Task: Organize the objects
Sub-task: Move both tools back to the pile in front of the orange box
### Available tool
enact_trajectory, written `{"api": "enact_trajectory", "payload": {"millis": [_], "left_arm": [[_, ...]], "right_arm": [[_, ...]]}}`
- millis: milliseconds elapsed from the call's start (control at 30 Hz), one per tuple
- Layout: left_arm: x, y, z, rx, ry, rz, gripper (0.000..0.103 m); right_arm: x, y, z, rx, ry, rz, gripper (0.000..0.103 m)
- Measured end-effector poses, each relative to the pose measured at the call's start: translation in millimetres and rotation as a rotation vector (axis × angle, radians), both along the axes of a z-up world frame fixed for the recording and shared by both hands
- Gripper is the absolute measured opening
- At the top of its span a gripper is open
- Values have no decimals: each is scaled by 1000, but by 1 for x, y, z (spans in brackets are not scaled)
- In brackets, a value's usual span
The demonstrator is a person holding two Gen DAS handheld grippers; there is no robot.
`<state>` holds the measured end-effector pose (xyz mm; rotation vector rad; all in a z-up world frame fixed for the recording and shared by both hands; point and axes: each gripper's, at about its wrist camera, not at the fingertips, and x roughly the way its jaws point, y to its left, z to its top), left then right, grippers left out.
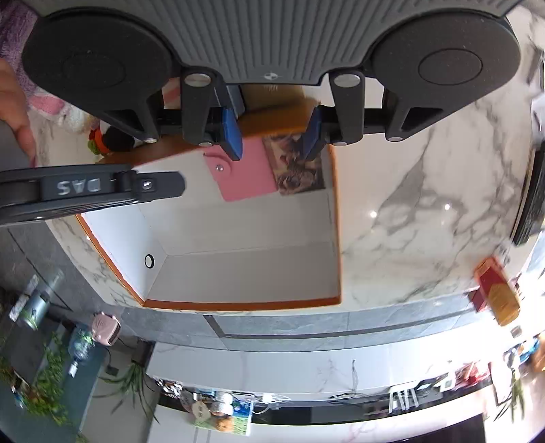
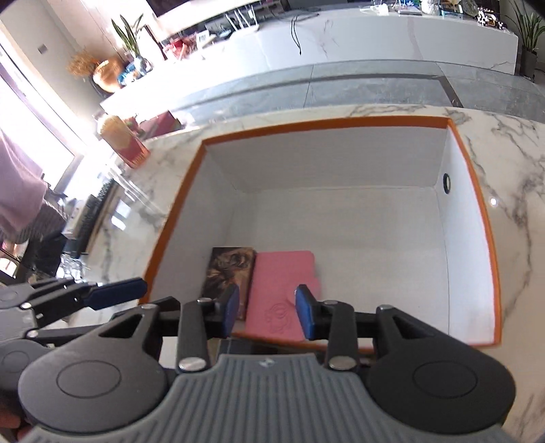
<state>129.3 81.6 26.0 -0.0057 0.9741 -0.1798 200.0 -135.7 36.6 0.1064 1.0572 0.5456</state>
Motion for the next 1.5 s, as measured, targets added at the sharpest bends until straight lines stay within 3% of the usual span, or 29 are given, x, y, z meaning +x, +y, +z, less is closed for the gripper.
{"api": "enact_trajectory", "payload": {"millis": [200,567,833,1000,1500], "left_arm": [[-16,18,-18,-39,41,78,56],[-34,33,-56,-89,124,142,56],[-32,45,-67,-123,150,203,64],[-28,42,-70,-183,167,200,73],[-4,18,-97,-158,220,193,81]], "right_arm": [[-47,-6,2,31,-28,-3,46],[-70,34,-64,-28,90,25,45],[-70,44,-73,-73,77,42,47],[-70,38,-67,-83,68,40,37],[-69,23,-71,-90,77,14,37]]}}
